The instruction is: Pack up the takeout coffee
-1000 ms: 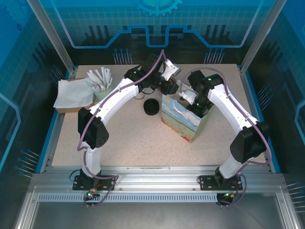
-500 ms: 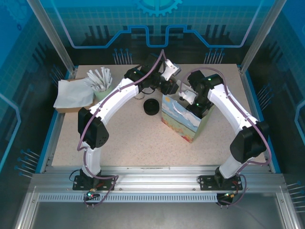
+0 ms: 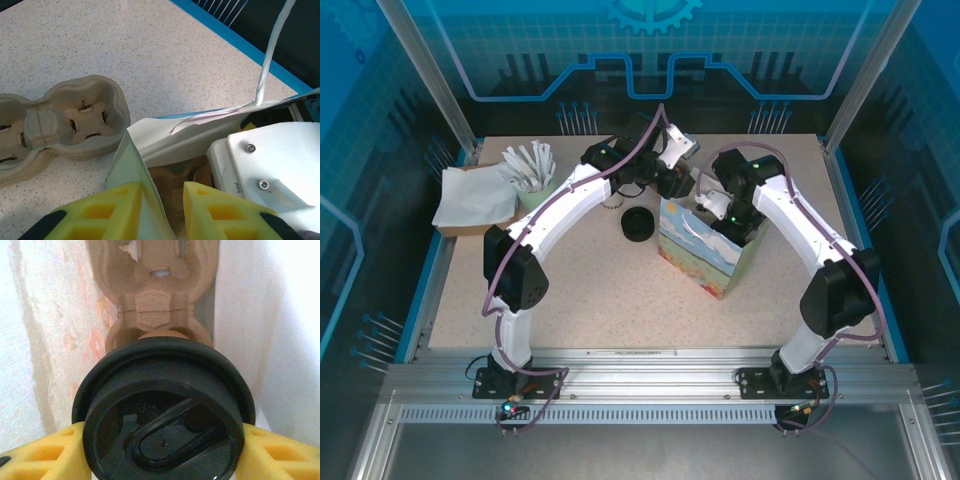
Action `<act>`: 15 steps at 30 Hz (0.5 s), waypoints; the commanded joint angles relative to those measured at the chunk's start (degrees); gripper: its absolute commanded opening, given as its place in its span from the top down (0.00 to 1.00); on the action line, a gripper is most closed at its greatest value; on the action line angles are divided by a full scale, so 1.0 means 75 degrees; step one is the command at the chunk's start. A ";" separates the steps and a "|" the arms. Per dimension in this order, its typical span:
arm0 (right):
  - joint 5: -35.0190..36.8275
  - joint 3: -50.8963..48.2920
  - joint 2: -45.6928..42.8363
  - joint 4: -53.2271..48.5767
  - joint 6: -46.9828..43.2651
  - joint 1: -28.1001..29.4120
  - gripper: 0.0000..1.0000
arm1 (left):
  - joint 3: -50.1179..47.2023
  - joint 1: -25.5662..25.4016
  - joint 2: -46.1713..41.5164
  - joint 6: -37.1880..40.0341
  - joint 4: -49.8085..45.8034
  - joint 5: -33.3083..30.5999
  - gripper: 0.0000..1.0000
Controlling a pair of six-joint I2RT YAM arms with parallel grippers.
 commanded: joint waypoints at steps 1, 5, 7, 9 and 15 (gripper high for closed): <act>0.0015 -0.0125 0.0136 0.0033 0.0069 -0.0110 0.64 | 0.0203 0.0013 -0.0006 0.0117 -0.0157 0.0039 0.71; -0.0007 -0.0127 0.0218 0.0074 0.0087 -0.0108 0.64 | 0.0193 0.0011 -0.0006 0.0107 -0.0133 0.0045 0.71; 0.0002 -0.0143 0.0259 0.0103 0.0089 -0.0107 0.64 | 0.0173 0.0014 0.0006 0.0106 -0.0114 0.0056 0.71; 0.0007 -0.0177 0.0306 0.0137 0.0091 -0.0107 0.64 | 0.0168 0.0013 0.0006 0.0105 -0.0120 0.0056 0.71; 0.0016 -0.0276 0.0397 0.0243 0.0103 -0.0119 0.64 | 0.0160 0.0017 -0.0006 0.0116 -0.0126 0.0056 0.71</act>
